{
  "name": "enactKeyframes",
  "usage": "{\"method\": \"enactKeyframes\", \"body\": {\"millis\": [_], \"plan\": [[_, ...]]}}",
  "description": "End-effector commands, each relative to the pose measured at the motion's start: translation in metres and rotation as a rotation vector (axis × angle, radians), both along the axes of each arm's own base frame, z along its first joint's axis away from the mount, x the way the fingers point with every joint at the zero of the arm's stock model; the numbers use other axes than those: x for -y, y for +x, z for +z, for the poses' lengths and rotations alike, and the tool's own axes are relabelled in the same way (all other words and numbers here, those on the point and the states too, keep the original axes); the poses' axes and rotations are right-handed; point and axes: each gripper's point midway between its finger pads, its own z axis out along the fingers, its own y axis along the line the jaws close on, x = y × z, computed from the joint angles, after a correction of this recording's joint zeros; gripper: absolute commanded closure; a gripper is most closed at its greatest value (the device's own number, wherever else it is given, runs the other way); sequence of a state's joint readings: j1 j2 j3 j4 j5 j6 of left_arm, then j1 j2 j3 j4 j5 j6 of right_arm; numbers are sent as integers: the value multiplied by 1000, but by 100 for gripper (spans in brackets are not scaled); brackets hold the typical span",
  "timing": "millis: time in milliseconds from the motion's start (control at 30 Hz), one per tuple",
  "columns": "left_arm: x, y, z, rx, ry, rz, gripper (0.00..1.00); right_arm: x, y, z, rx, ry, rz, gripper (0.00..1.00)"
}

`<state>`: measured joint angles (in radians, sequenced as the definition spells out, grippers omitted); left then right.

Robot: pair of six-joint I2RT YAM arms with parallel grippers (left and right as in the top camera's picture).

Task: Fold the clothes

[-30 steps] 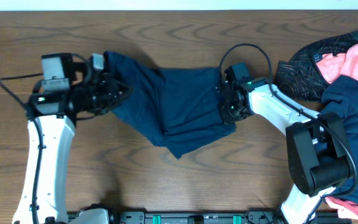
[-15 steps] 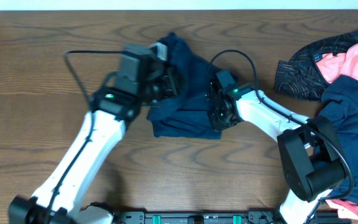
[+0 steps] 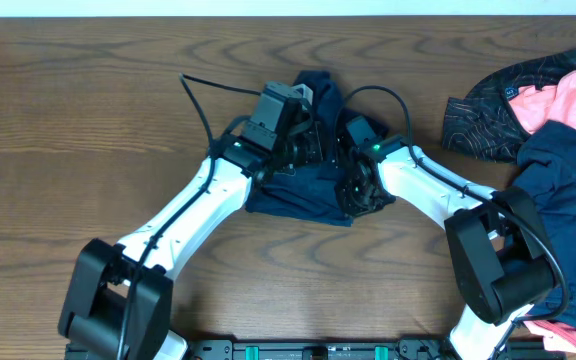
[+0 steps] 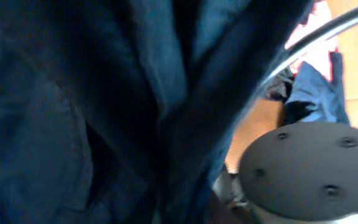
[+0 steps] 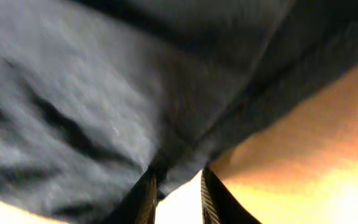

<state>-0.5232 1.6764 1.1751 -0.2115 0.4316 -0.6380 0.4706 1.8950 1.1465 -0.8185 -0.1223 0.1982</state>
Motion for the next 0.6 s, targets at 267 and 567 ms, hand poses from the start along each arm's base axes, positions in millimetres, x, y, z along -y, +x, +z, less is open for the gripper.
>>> {"method": "enactKeyframes", "body": {"millis": [267, 567], "plan": [[-46, 39, 62, 119, -139, 59, 57, 83, 62, 125, 256, 48, -338, 63], [-132, 80, 0, 98, 120, 253, 29, 60, 54, 167, 319, 230, -255, 61]]}}
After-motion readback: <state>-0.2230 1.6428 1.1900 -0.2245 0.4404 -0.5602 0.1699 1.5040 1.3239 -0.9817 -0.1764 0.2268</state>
